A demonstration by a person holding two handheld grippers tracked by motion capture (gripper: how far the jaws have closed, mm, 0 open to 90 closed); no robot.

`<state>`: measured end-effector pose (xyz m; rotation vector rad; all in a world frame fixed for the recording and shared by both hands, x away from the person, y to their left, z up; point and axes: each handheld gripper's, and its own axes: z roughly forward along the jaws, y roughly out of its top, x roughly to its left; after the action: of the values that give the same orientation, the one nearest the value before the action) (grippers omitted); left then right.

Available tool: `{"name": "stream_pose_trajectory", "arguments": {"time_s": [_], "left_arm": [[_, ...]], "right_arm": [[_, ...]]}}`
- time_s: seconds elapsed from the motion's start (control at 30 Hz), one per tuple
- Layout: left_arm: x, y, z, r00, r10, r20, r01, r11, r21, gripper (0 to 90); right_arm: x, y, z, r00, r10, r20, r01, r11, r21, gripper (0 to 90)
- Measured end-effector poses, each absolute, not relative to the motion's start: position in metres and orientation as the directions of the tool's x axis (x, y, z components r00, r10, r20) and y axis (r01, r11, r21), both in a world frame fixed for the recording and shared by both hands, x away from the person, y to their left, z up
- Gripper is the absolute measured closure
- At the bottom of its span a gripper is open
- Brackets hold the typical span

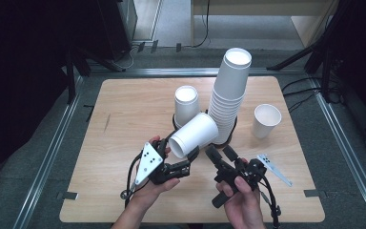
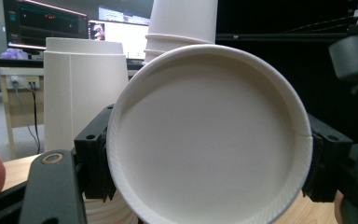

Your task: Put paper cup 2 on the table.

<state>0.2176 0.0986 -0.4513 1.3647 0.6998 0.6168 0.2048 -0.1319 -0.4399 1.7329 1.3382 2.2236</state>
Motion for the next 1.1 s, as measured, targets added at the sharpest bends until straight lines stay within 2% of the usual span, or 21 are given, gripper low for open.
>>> {"name": "stream_pose_trajectory", "arguments": {"time_s": [0.43,1.1], "left_arm": [[0.214,0.092,-0.452,0.671,0.738,-0.064,-0.02,0.104,0.994,23.0],[0.209,0.085,-0.454,0.696,0.717,-0.049,-0.033,0.099,0.995,23.0]], "right_arm": [[0.211,-0.12,-0.443,-0.261,0.271,0.927,0.576,-0.726,0.375,0.0],[0.232,-0.109,-0.45,-0.143,0.106,0.984,0.614,-0.77,0.172,0.0]]}}
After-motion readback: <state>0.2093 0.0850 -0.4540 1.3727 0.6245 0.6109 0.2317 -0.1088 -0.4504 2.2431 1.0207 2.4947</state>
